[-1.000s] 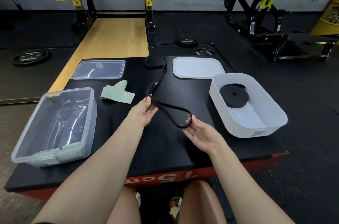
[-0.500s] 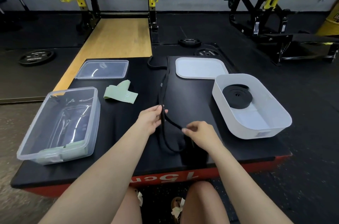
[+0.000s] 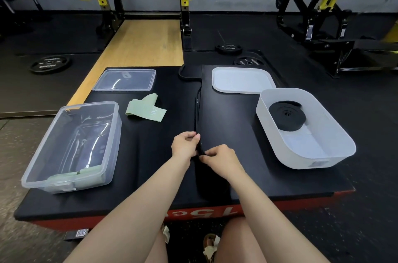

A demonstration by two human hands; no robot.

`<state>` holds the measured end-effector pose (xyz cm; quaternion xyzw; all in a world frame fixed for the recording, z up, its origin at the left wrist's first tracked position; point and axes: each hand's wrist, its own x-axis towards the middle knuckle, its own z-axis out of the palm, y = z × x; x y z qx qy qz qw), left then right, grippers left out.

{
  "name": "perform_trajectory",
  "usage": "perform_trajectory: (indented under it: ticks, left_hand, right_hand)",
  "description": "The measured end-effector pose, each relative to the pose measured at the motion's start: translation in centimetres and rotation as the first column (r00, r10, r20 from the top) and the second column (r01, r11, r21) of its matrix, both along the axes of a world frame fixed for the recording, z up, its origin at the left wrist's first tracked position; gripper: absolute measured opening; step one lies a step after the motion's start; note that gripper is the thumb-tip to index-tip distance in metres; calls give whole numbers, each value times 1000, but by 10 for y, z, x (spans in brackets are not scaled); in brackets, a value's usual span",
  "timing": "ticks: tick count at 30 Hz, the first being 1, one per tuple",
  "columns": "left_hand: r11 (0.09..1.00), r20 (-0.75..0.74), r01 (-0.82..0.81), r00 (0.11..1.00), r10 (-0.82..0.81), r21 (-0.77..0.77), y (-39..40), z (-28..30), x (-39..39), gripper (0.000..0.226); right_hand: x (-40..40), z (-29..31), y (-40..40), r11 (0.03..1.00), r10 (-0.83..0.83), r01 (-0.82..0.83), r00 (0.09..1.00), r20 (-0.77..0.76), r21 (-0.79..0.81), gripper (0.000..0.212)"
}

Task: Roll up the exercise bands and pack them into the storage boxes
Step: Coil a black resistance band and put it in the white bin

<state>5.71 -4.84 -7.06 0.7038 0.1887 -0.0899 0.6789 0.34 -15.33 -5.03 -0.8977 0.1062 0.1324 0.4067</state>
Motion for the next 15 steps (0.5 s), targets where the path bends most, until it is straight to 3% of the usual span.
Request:
perform_trajectory:
  ticks: [2,7,9,13,15]
  left_hand:
    - [994,21,40,999,-42,100,1,-2,-1,27]
    - [960,56,91,992,-110,265,1,-2,-1,28]
    - [942,64,110,988,-137,316,1,-1,0,27]
    - [898,78,127,981,-175,422,2,-1,1,28]
    - [877,77,138,978,-194,460,2,-1,0,26]
  right_hand:
    - [1,-1,-1,997,30,-30,1000,3,-74,11]
    - [1,-4,-5,998,-17,20,999,33,-68,32]
    - [3,-5,-6,1000,-25,25,1000,6,-17,28]
    - [7,-8,-5,964,-83,113,988,-132,239,22]
    - [8,-7,-4,976,-72,93,991,-113,199,14]
